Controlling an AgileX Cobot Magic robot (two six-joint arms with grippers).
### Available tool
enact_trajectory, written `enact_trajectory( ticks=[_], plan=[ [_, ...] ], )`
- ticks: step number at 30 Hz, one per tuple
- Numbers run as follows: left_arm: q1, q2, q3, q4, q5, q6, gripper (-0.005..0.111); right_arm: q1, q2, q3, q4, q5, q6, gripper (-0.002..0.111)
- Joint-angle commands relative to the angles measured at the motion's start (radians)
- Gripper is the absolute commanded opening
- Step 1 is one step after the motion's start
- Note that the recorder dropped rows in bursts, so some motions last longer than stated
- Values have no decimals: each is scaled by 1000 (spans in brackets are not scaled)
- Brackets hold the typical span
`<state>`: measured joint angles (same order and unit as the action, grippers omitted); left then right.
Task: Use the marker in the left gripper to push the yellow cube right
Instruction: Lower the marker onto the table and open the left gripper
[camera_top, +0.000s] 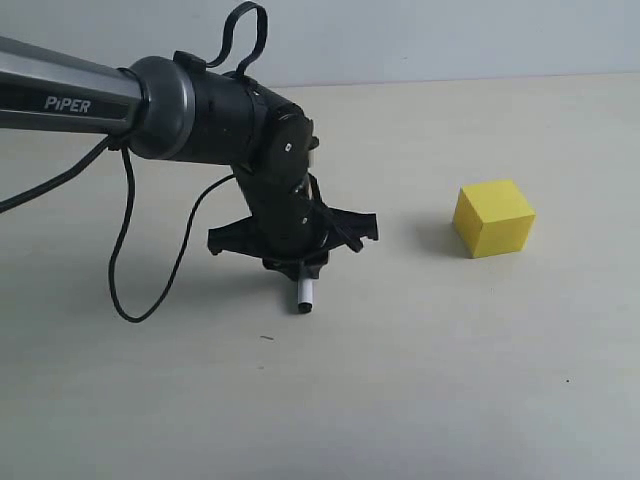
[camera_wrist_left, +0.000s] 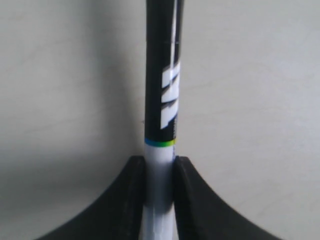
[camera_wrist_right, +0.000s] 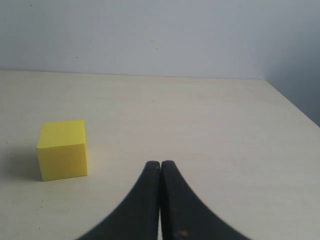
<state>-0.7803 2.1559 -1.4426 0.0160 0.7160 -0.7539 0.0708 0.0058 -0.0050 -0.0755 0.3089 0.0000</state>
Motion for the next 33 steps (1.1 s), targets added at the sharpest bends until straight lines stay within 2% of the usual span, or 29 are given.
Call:
enact_trajectory(
  ticks=[1, 22, 24, 30, 33],
  plan=[
    [3, 1, 0, -3, -23, -22, 0, -6, -6, 5, -1, -5, 0, 0],
    [16, 1, 0, 4, -37, -39, 0, -6, -6, 5, -1, -11, 0, 0],
    [16, 1, 0, 4, -37, -39, 6, -6, -6, 5, -1, -11, 0, 0],
    [16, 1, 0, 4, -35, -39, 43, -6, -6, 5, -1, -11, 0, 0],
    [16, 1, 0, 4, -37, -37, 54, -6, -6, 5, -1, -11, 0, 0]
  ],
)
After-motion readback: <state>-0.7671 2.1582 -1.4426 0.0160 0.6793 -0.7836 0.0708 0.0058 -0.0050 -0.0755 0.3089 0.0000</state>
